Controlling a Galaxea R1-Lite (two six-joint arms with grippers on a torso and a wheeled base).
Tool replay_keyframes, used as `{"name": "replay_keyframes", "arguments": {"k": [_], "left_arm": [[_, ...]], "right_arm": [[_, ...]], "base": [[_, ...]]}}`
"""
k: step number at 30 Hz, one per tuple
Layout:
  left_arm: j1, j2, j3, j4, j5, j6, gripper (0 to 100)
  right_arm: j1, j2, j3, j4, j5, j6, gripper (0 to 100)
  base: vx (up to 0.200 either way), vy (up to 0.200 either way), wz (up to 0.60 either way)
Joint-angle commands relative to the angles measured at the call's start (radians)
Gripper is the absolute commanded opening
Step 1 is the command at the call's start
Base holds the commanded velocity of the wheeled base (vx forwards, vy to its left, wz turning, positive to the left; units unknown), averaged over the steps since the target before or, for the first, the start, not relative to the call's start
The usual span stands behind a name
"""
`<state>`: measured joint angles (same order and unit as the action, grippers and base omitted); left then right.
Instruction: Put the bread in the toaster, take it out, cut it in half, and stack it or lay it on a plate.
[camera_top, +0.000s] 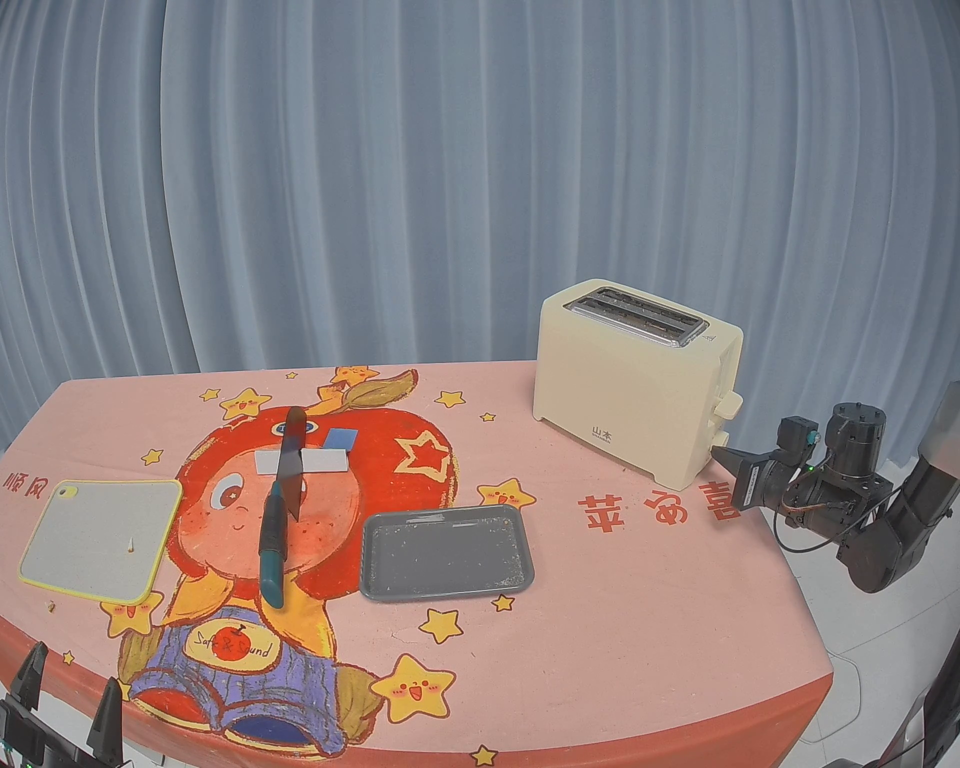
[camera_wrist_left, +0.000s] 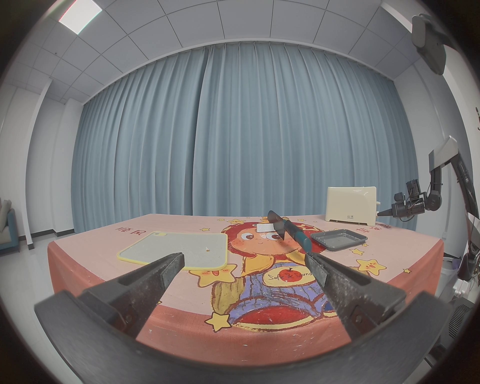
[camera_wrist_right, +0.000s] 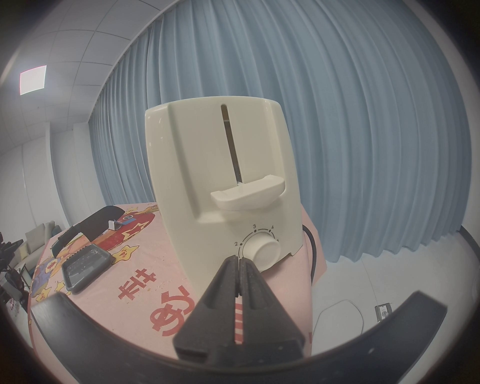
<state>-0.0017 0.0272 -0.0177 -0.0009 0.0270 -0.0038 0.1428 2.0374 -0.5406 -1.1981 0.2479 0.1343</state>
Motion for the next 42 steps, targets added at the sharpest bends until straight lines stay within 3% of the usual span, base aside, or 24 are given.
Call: {"name": "replay_keyframes", "arguments": {"k": [1,42], "left_arm": [[0.000,0.000,0.018,-0.001,0.001,-0.001,100],[0.000,0.000,0.018,0.001,0.001,-0.001,100]], "right_arm": [[0.000,0.009,-0.001,-0.001,0.001,-0.001,0],[0.004,0.020,0.007,-0.001,-0.007,-0.004,0]], "base": [[0.000,0.000,0.00],[0.000,0.000,0.00]]}}
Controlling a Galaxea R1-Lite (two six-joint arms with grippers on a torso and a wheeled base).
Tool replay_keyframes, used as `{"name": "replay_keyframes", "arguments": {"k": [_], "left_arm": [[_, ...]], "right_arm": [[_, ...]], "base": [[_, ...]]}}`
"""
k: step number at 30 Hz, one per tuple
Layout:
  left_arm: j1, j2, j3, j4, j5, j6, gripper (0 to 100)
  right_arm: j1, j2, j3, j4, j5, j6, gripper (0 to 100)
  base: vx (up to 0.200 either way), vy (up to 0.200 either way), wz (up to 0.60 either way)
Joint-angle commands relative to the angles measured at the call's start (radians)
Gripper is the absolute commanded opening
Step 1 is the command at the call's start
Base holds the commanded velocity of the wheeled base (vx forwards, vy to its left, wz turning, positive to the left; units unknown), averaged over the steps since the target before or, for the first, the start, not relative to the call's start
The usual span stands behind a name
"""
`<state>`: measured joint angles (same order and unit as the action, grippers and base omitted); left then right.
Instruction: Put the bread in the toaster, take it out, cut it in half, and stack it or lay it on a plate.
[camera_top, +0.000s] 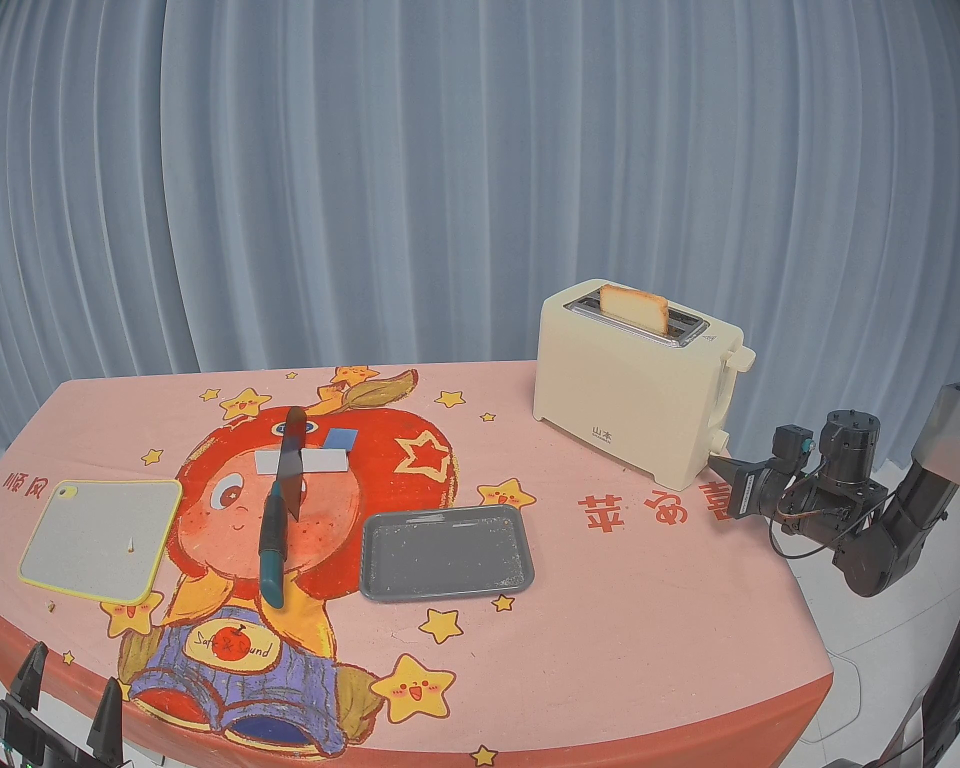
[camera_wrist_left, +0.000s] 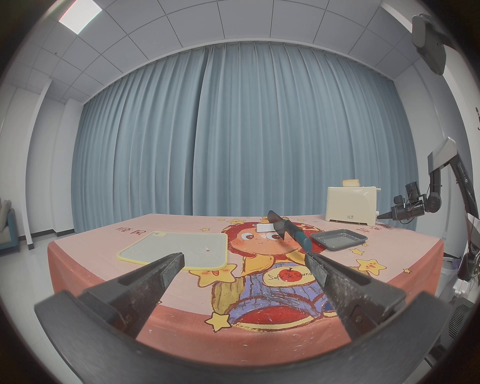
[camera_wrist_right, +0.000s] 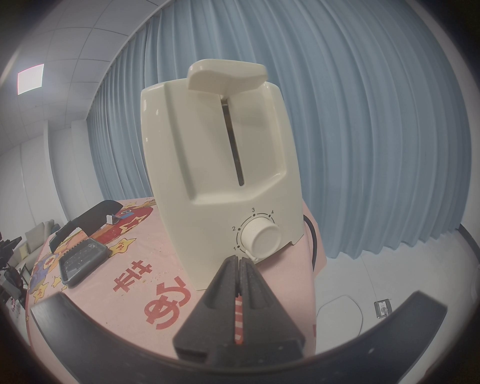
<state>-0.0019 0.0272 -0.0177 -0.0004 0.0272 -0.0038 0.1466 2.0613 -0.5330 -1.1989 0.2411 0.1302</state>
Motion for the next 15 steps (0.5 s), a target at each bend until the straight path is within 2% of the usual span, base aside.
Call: {"name": "replay_keyframes", "arguments": {"k": [1,8,15], "left_arm": [[0.000,0.000,0.018,-0.001,0.000,-0.001,100],[-0.001,0.000,0.018,0.000,0.000,-0.001,100],[0.000,0.000,0.018,-0.001,0.000,0.001,100]], "right_arm": [[0.001,-0.004,-0.001,-0.001,0.000,0.000,0],[0.007,-0.033,0.011,-0.007,0.001,-0.001,0],[0.011,-0.059,0.051,-0.093,0.000,-0.044,0]], "base": [[0.000,0.000,0.00],[0.000,0.000,0.00],[0.000,0.000,0.00]]}}
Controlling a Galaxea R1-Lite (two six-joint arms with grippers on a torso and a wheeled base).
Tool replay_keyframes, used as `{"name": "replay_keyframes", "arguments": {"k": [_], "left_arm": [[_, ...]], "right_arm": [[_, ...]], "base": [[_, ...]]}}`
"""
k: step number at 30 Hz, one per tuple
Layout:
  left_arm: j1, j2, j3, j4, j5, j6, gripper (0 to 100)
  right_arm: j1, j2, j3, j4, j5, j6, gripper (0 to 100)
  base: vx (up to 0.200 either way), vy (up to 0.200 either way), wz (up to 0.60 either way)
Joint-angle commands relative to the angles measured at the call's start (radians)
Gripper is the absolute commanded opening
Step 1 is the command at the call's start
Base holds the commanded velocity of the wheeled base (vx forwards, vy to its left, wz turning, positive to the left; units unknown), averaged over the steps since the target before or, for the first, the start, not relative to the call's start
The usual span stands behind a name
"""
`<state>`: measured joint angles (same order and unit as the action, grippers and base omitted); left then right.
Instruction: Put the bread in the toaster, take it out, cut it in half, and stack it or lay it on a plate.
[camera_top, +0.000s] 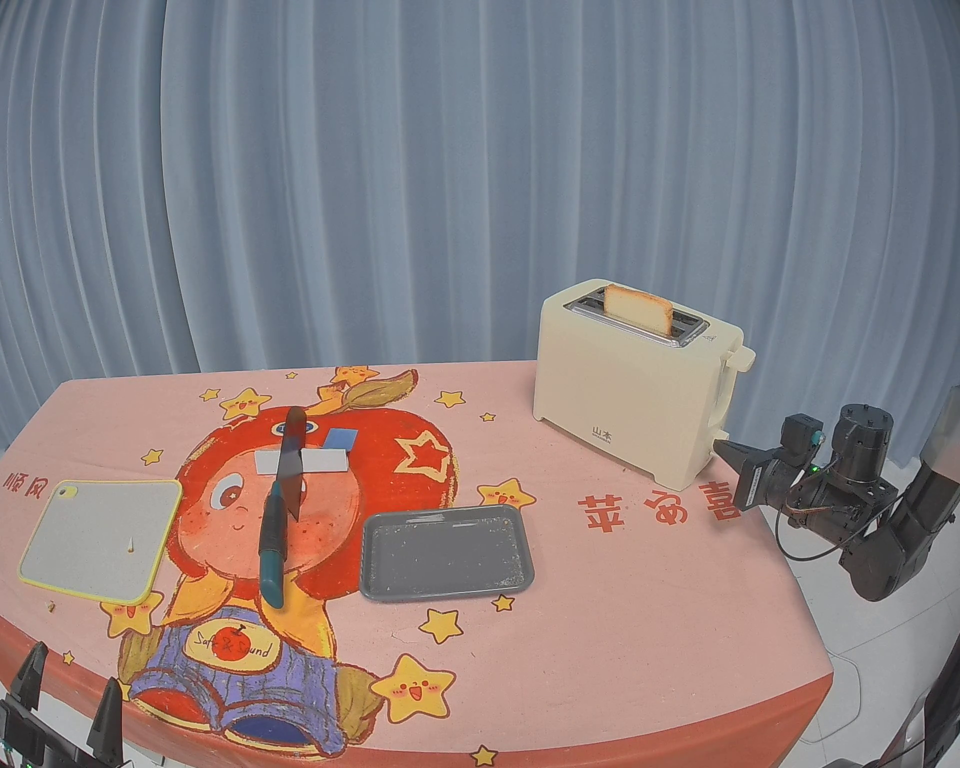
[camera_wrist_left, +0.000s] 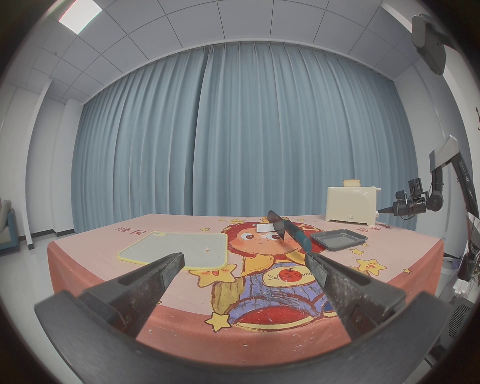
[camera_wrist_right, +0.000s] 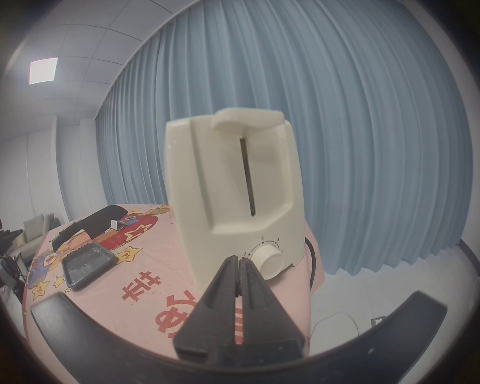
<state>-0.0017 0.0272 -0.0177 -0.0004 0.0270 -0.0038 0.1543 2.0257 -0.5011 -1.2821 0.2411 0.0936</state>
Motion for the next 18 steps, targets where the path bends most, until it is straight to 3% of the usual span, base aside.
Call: {"name": "replay_keyframes", "arguments": {"k": [1,18], "left_arm": [[0.000,0.000,0.018,0.000,0.001,-0.001,100],[0.000,0.000,0.018,-0.001,0.001,-0.001,100]], "right_arm": [[0.005,-0.027,0.021,-0.009,0.000,-0.008,0],[0.048,-0.213,0.058,0.012,-0.003,-0.009,0]], "base": [[0.000,0.000,0.00],[0.000,0.000,0.00]]}}
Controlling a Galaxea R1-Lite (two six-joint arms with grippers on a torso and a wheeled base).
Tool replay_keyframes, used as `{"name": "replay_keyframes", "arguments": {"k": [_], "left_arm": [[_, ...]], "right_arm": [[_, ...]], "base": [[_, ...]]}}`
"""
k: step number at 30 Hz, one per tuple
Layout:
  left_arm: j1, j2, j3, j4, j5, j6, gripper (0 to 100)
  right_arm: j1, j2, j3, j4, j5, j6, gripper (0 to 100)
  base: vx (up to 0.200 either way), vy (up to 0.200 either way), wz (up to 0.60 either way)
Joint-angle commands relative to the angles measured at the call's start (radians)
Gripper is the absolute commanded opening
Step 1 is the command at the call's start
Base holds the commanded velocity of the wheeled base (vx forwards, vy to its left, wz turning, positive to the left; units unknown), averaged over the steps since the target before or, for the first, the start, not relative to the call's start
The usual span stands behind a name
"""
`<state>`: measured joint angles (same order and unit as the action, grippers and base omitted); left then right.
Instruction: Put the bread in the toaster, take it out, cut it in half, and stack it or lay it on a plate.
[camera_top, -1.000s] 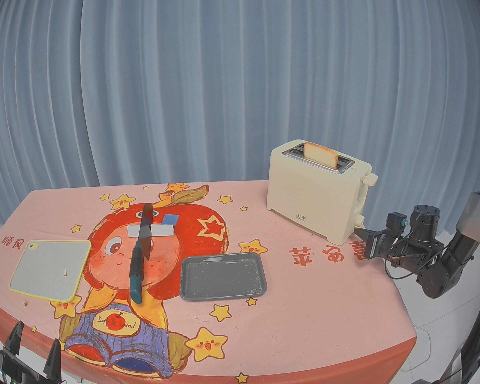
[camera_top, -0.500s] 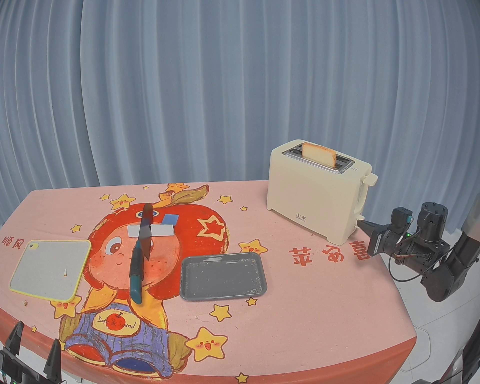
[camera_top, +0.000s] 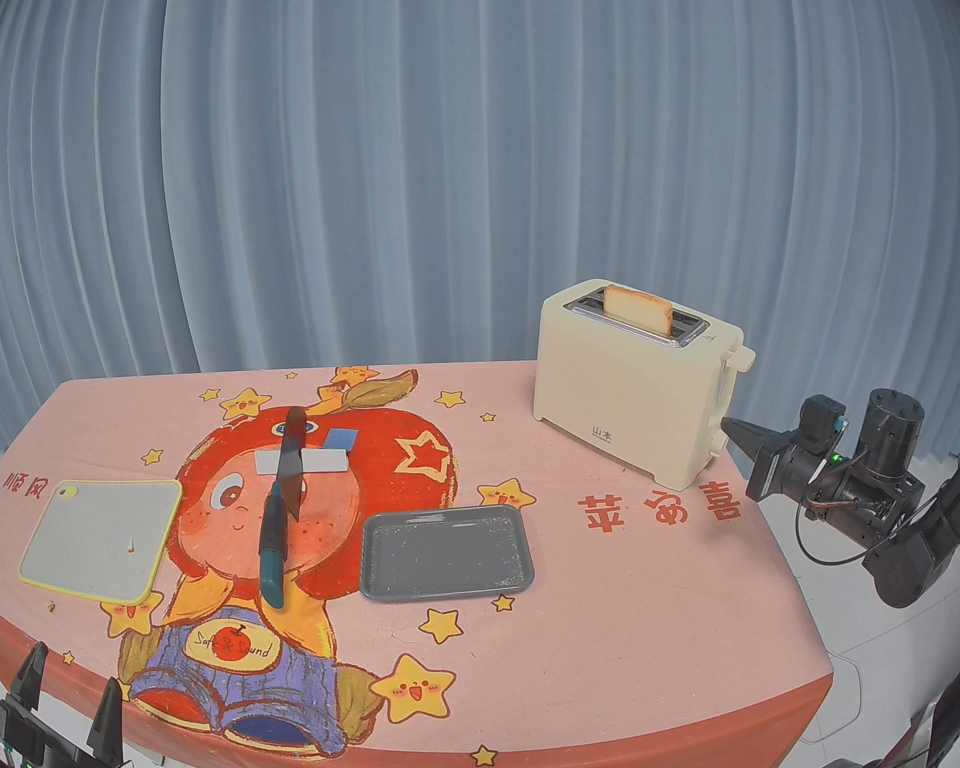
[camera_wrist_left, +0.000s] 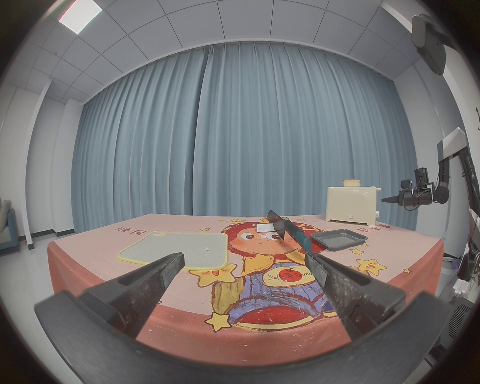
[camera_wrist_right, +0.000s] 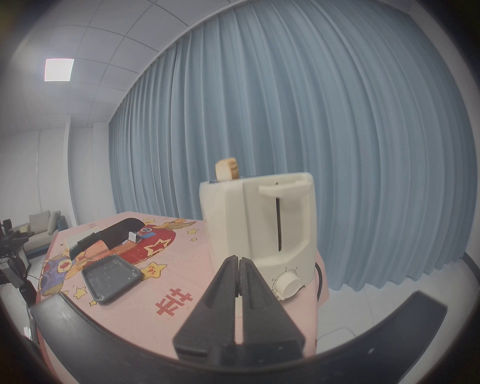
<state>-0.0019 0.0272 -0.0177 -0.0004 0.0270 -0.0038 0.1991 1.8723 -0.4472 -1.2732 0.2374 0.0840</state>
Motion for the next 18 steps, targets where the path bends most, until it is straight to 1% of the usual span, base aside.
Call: {"name": "replay_keyframes", "arguments": {"k": [1,9,18], "left_arm": [[0.000,0.000,0.018,0.000,0.001,-0.001,100],[0.000,0.000,0.018,-0.001,0.001,-0.001,100],[0.000,0.000,0.018,0.000,0.001,-0.001,100]], "right_arm": [[0.003,-0.070,0.002,0.005,0.000,-0.001,0],[0.000,-0.156,-0.004,0.008,0.000,-0.004,0],[0.002,-0.294,-0.019,0.152,0.003,-0.006,0]], "base": [[0.000,0.000,0.00],[0.000,0.000,0.00],[0.000,0.000,0.00]]}}
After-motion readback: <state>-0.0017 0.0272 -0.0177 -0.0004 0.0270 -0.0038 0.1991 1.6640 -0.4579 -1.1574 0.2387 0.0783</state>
